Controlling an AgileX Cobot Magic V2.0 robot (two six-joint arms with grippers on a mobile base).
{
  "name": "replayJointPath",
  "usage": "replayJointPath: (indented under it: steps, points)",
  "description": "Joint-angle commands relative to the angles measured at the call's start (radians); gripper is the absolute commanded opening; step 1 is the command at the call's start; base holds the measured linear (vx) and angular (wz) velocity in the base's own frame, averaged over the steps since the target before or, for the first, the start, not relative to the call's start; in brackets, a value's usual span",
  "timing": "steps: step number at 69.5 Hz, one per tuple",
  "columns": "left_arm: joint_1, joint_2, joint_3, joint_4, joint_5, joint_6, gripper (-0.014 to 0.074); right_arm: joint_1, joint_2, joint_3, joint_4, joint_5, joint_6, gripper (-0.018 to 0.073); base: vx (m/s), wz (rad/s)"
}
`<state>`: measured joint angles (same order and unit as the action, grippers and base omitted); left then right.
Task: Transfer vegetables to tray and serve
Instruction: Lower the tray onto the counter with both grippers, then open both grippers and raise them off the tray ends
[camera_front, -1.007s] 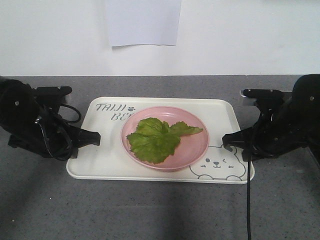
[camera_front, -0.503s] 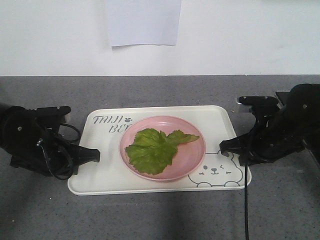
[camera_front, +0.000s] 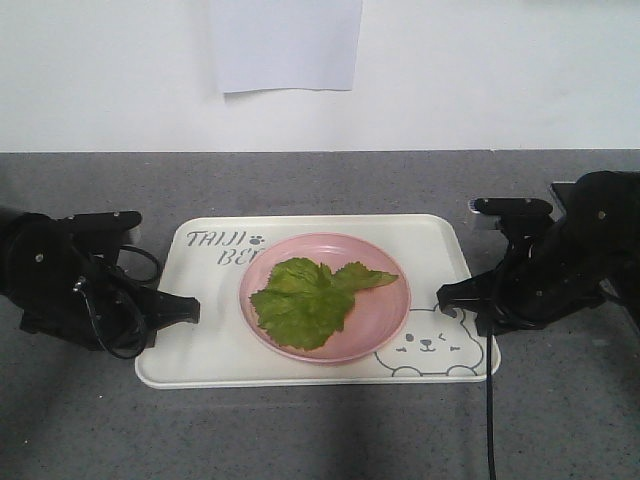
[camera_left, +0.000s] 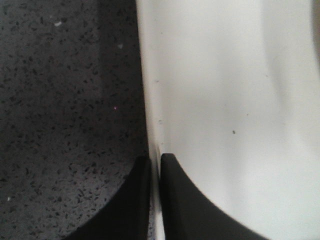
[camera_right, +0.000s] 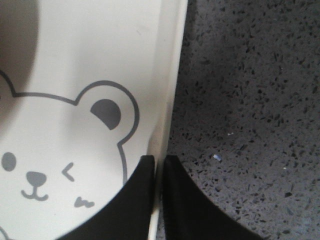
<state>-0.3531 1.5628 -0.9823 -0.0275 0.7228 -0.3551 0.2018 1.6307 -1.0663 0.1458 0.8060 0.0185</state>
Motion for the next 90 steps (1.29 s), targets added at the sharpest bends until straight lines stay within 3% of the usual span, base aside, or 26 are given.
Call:
replayJointPath:
  steps: [1,14,25,41,52,61,75,90]
  points:
    - [-0.011,-0.045,-0.026,-0.028,-0.067,0.015,-0.0007,0.009,-0.036,-0.025,0.048,-0.035,-0.026,0.0069,0.00,0.00]
    - [-0.011,-0.045,-0.026,-0.028,-0.068,0.016,0.0010,0.008,-0.036,-0.025,0.048,-0.026,-0.026,0.0193,0.00,0.00]
    - [-0.011,-0.045,-0.026,-0.027,-0.068,0.017,0.0078,0.008,-0.036,-0.025,0.048,-0.024,-0.019,0.0340,0.00,0.00]
    - [-0.011,-0.045,-0.026,-0.027,-0.068,0.016,0.0326,0.008,-0.045,-0.025,0.047,-0.029,-0.012,0.0509,0.00,0.00]
    - [-0.011,-0.048,-0.027,-0.026,-0.069,0.016,0.0514,0.008,-0.062,-0.025,0.042,-0.032,-0.011,0.0531,0.00,0.00]
    - [-0.011,-0.048,-0.027,-0.025,-0.069,0.016,0.0599,0.007,-0.081,-0.025,0.040,-0.036,-0.011,0.0531,0.00,0.00]
    - [-0.011,-0.109,-0.027,0.005,-0.072,0.015,0.0610,0.007,-0.136,-0.025,0.018,-0.047,-0.006,0.0530,0.00,0.00]
    - [-0.011,-0.280,-0.027,0.057,-0.081,-0.017,0.0591,0.007,-0.249,-0.025,-0.078,-0.047,0.063,0.0530,0.00,0.00]
